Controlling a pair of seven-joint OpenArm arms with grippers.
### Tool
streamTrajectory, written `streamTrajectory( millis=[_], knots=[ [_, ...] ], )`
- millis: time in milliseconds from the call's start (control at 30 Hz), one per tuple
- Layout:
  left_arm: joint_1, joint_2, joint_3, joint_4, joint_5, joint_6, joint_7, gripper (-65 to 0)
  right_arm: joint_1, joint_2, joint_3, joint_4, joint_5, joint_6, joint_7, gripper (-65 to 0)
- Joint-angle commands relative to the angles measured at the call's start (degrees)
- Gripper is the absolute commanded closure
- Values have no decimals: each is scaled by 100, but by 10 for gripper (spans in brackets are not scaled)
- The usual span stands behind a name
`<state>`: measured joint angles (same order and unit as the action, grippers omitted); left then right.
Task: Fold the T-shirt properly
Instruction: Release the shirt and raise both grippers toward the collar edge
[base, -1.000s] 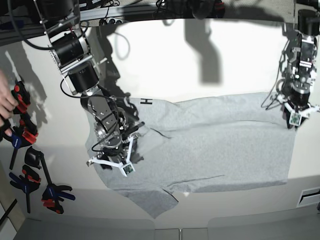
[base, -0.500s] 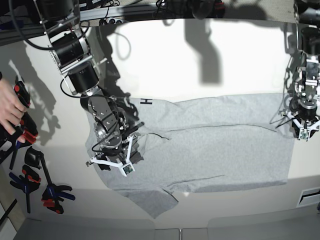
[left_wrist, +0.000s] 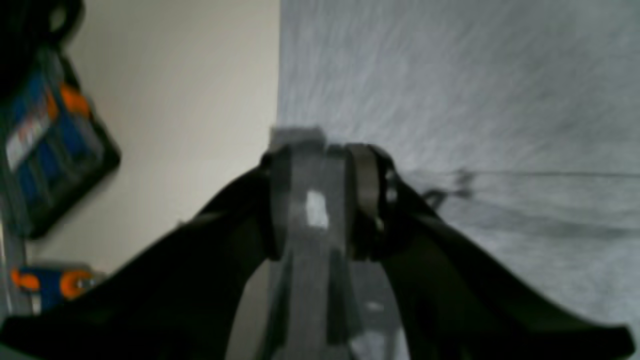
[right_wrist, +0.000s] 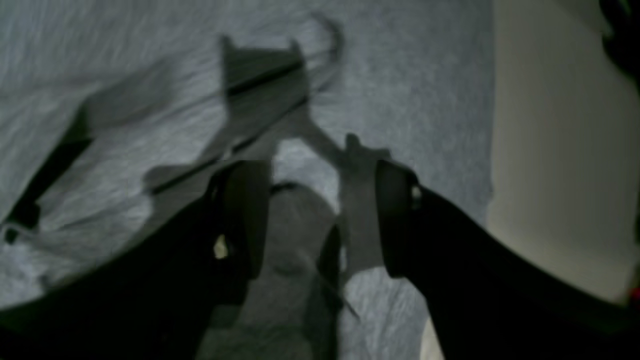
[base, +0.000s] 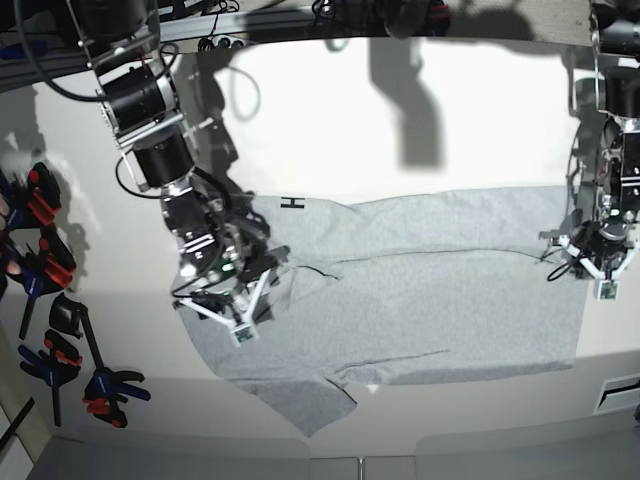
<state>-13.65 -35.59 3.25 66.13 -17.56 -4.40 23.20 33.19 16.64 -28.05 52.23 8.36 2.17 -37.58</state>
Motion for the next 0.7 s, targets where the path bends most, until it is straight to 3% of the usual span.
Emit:
streamTrajectory(
  millis=[0,200,333,433,667],
  knots=[
    [22,-87,-57,199,17,52,-76,-168,216,35,234,92,122,168,105,-316],
    [669,354,-57,452,621,153,-190,-168,122,35,1526,457,428,1071,-256,-316],
    [1110,688,-57,452,1093,468,-713,-168,-341,33,1926,1344,356,1115,-734,-316],
    [1316,894,-57,452,1362,557,-782,-168,-911,33,1952,2033,22,1113,-787,-316],
    [1432,970,-57,452,1362,592,-890,-168,-1836,35,1952,1912,20,1093,-195,-316]
  ],
)
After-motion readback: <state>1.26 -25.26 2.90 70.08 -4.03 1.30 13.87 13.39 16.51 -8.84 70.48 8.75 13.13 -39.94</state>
